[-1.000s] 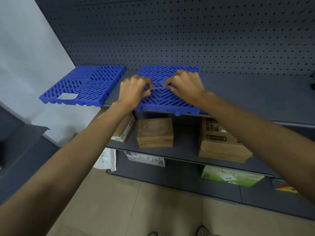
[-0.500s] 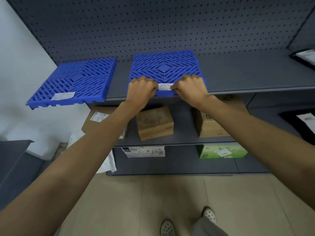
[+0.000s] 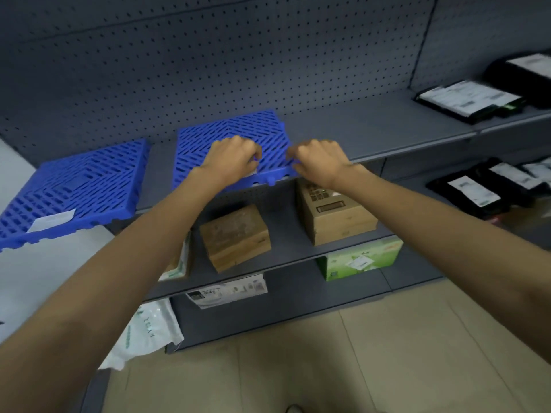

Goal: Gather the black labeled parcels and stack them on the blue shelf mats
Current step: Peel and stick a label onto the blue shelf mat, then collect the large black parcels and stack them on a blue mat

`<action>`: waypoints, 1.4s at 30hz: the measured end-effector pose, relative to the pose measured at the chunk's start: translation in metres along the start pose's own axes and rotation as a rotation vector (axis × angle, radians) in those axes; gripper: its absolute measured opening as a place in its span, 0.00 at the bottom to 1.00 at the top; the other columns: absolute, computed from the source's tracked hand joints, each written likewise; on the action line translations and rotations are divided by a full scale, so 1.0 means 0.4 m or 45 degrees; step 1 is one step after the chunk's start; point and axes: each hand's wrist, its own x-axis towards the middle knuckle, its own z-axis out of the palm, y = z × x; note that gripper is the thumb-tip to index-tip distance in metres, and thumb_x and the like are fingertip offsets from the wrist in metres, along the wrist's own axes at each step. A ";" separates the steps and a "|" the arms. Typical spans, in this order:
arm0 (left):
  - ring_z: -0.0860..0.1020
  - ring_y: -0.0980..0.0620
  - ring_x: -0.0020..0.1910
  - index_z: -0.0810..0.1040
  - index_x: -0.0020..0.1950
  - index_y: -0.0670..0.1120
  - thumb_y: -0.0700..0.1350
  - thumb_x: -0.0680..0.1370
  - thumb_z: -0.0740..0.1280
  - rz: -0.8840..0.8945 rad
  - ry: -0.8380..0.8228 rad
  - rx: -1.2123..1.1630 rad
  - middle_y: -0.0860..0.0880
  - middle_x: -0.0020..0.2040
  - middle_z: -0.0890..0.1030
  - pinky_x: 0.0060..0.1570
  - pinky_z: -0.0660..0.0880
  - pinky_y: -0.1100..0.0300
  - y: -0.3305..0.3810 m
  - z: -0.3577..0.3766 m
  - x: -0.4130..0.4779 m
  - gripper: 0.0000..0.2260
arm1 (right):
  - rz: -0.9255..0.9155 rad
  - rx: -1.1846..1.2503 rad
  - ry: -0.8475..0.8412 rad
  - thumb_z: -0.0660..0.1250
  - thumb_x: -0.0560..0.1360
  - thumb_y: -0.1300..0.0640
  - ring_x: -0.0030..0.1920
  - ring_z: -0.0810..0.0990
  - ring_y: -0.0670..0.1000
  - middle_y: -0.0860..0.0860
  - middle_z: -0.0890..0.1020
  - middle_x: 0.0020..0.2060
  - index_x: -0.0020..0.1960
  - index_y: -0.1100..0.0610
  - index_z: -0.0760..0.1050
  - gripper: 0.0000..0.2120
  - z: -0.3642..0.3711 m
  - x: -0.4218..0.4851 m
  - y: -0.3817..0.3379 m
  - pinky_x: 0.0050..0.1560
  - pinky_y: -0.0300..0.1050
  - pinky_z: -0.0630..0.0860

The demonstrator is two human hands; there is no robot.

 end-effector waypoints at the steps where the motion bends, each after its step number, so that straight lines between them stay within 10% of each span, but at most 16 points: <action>1: 0.79 0.40 0.53 0.79 0.61 0.47 0.45 0.81 0.65 0.030 -0.008 0.000 0.45 0.54 0.83 0.44 0.72 0.50 0.037 -0.007 0.027 0.10 | 0.038 -0.032 -0.018 0.61 0.79 0.55 0.54 0.81 0.62 0.57 0.82 0.54 0.62 0.53 0.76 0.13 -0.007 -0.026 0.042 0.47 0.51 0.74; 21: 0.79 0.39 0.54 0.79 0.60 0.48 0.45 0.81 0.66 0.397 0.092 -0.188 0.44 0.56 0.82 0.44 0.72 0.50 1.011 -0.090 0.477 0.09 | 0.572 -0.213 -0.181 0.58 0.80 0.56 0.54 0.79 0.61 0.57 0.81 0.54 0.57 0.56 0.78 0.12 -0.122 -0.609 0.988 0.45 0.50 0.70; 42: 0.79 0.42 0.58 0.79 0.62 0.48 0.47 0.80 0.65 0.280 0.145 -0.291 0.46 0.61 0.81 0.55 0.76 0.46 1.262 -0.079 1.120 0.12 | 0.547 -0.196 -0.049 0.59 0.78 0.58 0.52 0.79 0.62 0.59 0.81 0.51 0.54 0.57 0.77 0.10 -0.071 -0.354 1.602 0.42 0.49 0.69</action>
